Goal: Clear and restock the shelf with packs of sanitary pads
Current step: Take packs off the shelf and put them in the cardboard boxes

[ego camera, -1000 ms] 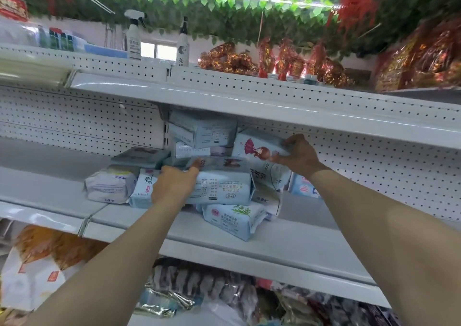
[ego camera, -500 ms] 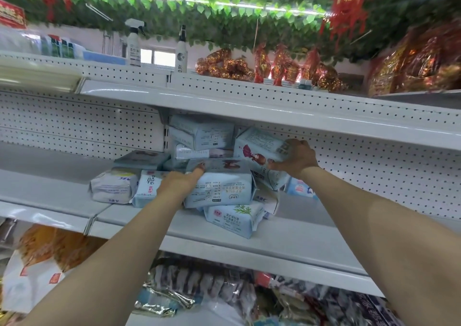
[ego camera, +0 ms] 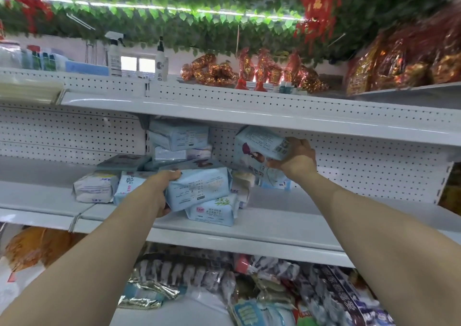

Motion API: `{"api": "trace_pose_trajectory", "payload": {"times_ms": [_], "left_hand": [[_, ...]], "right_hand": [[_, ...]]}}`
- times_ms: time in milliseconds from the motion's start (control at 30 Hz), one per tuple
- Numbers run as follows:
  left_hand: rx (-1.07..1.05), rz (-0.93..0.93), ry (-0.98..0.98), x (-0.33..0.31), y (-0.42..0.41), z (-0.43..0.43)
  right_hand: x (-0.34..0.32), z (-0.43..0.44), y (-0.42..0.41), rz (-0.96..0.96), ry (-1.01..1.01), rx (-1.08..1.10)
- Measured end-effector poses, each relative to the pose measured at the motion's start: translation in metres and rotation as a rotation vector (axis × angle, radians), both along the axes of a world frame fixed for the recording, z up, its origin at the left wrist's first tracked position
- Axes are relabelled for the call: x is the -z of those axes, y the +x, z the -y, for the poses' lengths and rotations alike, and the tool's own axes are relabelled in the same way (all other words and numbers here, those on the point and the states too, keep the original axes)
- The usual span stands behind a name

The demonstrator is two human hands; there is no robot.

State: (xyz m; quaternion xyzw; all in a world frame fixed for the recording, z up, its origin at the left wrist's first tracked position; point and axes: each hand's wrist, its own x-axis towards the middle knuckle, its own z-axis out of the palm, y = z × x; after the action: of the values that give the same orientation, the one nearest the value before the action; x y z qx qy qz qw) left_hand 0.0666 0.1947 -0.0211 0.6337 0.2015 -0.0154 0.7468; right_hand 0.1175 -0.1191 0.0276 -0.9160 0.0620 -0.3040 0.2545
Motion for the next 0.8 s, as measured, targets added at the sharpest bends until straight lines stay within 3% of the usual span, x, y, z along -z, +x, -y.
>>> {"api": "trace_pose_trajectory", "payload": {"times_ms": [167, 367, 800], "left_hand": [[-0.054, 0.022, -0.093, -0.009, -0.036, 0.042], [0.028, 0.068, -0.121, -0.008, -0.101, 0.128], [0.334, 0.113, -0.428, 0.064, -0.256, 0.401]], "right_hand": [[0.006, 0.061, -0.056, -0.098, 0.080, 0.007], [0.022, 0.155, -0.146, -0.080, 0.250, 0.001], [0.074, 0.372, -0.372, -0.165, 0.646, 0.126]]}}
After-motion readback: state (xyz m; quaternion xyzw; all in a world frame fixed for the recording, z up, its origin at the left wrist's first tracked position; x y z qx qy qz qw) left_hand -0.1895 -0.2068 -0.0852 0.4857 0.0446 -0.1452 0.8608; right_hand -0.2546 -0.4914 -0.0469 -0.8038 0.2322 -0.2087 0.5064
